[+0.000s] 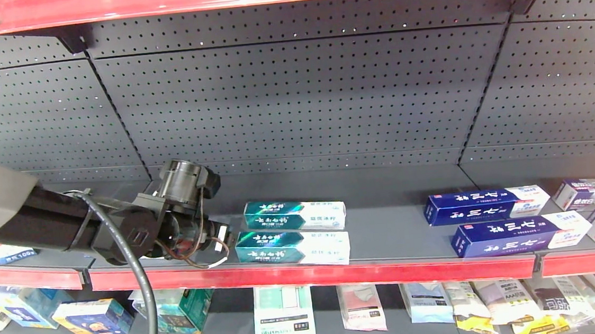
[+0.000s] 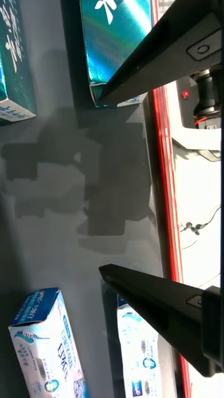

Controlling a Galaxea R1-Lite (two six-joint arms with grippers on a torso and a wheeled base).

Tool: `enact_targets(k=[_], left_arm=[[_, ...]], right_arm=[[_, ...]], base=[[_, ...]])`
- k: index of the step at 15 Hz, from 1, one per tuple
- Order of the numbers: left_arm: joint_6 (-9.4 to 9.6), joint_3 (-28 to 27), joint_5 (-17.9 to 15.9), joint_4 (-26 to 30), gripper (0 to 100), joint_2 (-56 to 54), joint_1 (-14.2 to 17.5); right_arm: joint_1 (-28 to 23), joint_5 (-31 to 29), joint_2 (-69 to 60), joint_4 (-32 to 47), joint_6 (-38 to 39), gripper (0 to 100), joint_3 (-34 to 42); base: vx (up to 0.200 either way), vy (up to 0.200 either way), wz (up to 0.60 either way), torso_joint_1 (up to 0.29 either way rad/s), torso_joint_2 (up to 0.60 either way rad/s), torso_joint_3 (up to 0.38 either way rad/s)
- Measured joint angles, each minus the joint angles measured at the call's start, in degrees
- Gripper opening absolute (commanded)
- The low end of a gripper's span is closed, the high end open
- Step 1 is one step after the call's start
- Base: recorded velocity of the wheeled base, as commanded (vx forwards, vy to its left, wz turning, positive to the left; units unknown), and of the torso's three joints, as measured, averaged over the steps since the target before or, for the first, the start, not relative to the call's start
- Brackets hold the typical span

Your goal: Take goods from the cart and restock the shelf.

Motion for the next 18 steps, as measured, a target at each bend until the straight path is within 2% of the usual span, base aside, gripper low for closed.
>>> enact_targets(k=[18], left_arm=[[0.02, -1.0, 0.0, 0.0, 100, 0.8, -1.0]], right_arm=[[0.0, 0.0, 0.0, 0.0, 0.0, 100, 0.0]], base=[[0.000, 0.000, 0.00, 0.000, 0.00, 0.000]])
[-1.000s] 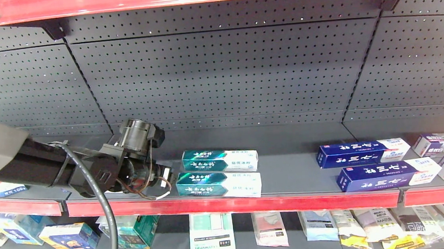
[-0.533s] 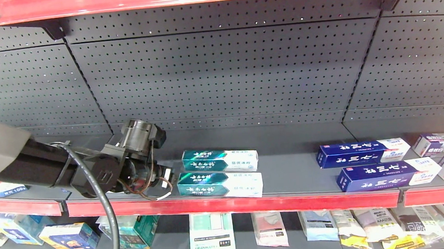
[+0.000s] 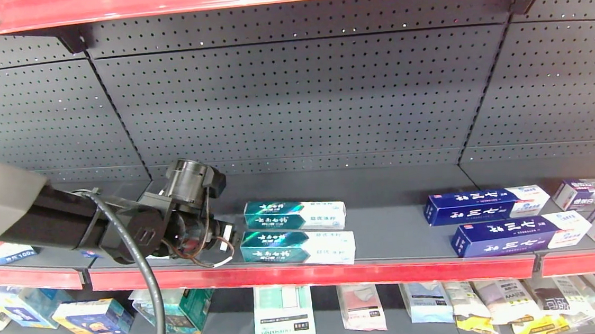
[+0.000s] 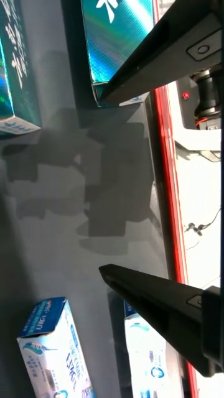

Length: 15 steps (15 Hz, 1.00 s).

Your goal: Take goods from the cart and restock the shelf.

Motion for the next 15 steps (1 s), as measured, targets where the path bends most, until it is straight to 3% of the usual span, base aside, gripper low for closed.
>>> enact_targets(k=[3, 5, 8, 11, 15], left_arm=[[0.79, 0.3, 0.0, 0.0, 100, -0.5, 0.1], [3.46, 1.4, 0.2, 0.0, 100, -2.4, 1.9], [5.36, 3.8, 0.0, 0.0, 100, -7.6, 5.0], [7.46, 10.7, -0.4, -0.9, 100, -18.3, 8.8], [8.25, 22.9, -3.8, -0.5, 100, -37.9, 14.3]], right_arm=[[0.0, 0.0, 0.0, 0.0, 0.0, 100, 0.0], [0.0, 0.0, 0.0, 0.0, 0.0, 100, 0.0], [0.0, 0.0, 0.0, 0.0, 0.0, 100, 0.0], [0.0, 0.0, 0.0, 0.0, 0.0, 100, 0.0], [0.0, 0.0, 0.0, 0.0, 0.0, 100, 0.0]], base=[[0.000, 0.000, 0.00, 0.000, 0.00, 0.000], [0.000, 0.000, 0.00, 0.000, 0.00, 0.000], [0.000, 0.000, 0.00, 0.000, 0.00, 0.000], [0.000, 0.000, 0.00, 0.000, 0.00, 0.000], [0.000, 0.000, 0.00, 0.000, 0.00, 0.000]])
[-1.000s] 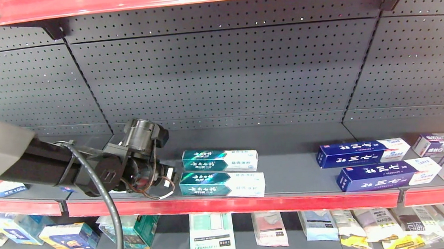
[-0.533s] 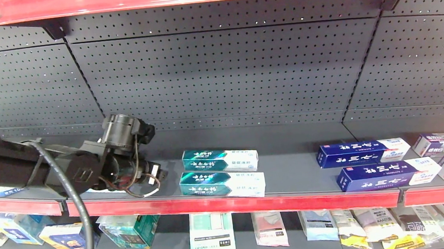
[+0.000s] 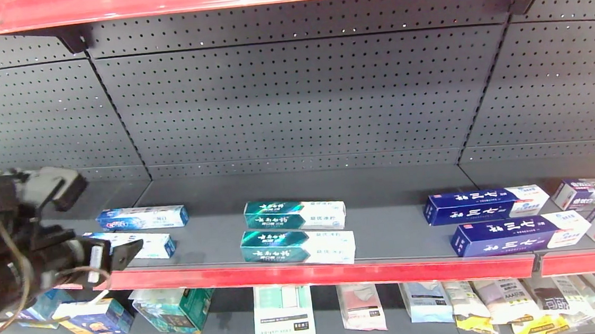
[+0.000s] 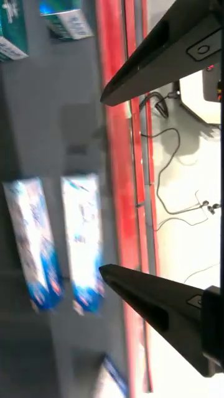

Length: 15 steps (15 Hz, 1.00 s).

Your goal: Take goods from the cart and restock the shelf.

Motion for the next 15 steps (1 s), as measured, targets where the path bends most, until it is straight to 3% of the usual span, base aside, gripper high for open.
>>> enact_targets(k=[3, 7, 10, 12, 14, 15], left_arm=[[0.04, 9.2, -3.5, 3.5, 100, -18.9, 3.5], [-0.10, 16.5, -10.9, 9.4, 100, -39.6, 5.6], [-0.40, 22.6, -12.4, 11.7, 100, -52.9, 6.0], [-3.94, 27.4, -10.3, 12.2, 100, -61.6, 6.7], [-7.55, 30.3, -3.5, 12.3, 100, -67.4, 9.5], [-7.70, 31.2, -0.5, 11.7, 100, -69.6, 10.0]], right_arm=[[0.0, 0.0, 0.0, 0.0, 0.0, 100, 0.0], [0.0, 0.0, 0.0, 0.0, 0.0, 100, 0.0], [0.0, 0.0, 0.0, 0.0, 0.0, 100, 0.0], [0.0, 0.0, 0.0, 0.0, 0.0, 100, 0.0], [0.0, 0.0, 0.0, 0.0, 0.0, 100, 0.0], [0.0, 0.0, 0.0, 0.0, 0.0, 100, 0.0]], base=[[0.000, 0.000, 0.00, 0.000, 0.00, 0.000], [0.000, 0.000, 0.00, 0.000, 0.00, 0.000], [0.000, 0.000, 0.00, 0.000, 0.00, 0.000], [0.000, 0.000, 0.00, 0.000, 0.00, 0.000], [0.000, 0.000, 0.00, 0.000, 0.00, 0.000], [0.000, 0.000, 0.00, 0.000, 0.00, 0.000]])
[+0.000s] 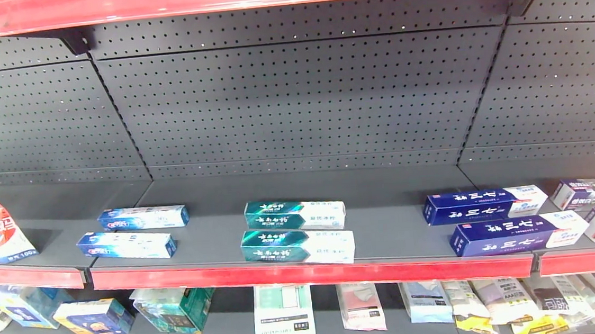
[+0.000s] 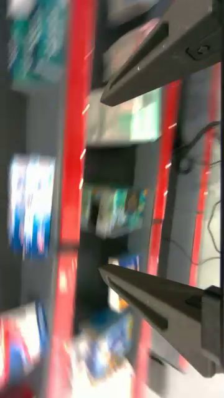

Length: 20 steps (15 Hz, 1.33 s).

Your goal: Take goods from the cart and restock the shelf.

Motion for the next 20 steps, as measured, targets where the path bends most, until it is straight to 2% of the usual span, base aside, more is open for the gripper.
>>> enact_targets(k=[1, 2, 3, 4, 7, 11, 13, 20], left_arm=[[0.16, 0.6, 0.5, -0.7, 100, -1.8, -0.1], [0.51, 1.2, -1.2, -1.8, 100, -3.1, -0.3], [2.23, 2.2, -5.1, -5.9, 100, -4.0, -0.3], [3.39, 3.1, -6.6, -7.3, 100, -4.5, -0.3], [2.73, 2.9, -6.9, -3.1, 100, -4.6, -0.5], [2.18, 3.0, -5.3, -4.3, 100, -5.3, -0.3], [2.71, 3.1, -5.4, -4.4, 100, -5.4, -0.3], [2.82, 3.1, -5.5, -4.3, 100, -5.4, -0.3]], right_arm=[[0.0, 0.0, 0.0, 0.0, 0.0, 100, 0.0], [0.0, 0.1, 0.0, 0.0, 0.0, 100, 0.0], [0.0, 0.2, 0.0, 0.0, 0.0, 100, 0.0], [0.0, 0.2, 0.0, 0.0, 0.0, 100, 0.0], [0.0, 0.1, 0.0, 0.0, 0.0, 100, 0.0], [0.0, -0.1, 0.0, 0.0, 0.0, 100, 0.0], [0.0, -0.1, 0.0, 0.0, 0.0, 100, 0.0], [0.0, -0.2, 0.0, 0.0, 0.0, 100, 0.0]], base=[[0.000, 0.000, 0.00, 0.000, 0.00, 0.000], [0.000, 0.000, 0.00, 0.000, 0.00, 0.000], [0.000, 0.000, 0.00, 0.000, 0.00, 0.000], [0.000, 0.000, 0.00, 0.000, 0.00, 0.000], [0.000, 0.000, 0.00, 0.000, 0.00, 0.000], [0.000, 0.000, 0.00, 0.000, 0.00, 0.000], [0.000, 0.000, 0.00, 0.000, 0.00, 0.000], [0.000, 0.000, 0.00, 0.000, 0.00, 0.000]])
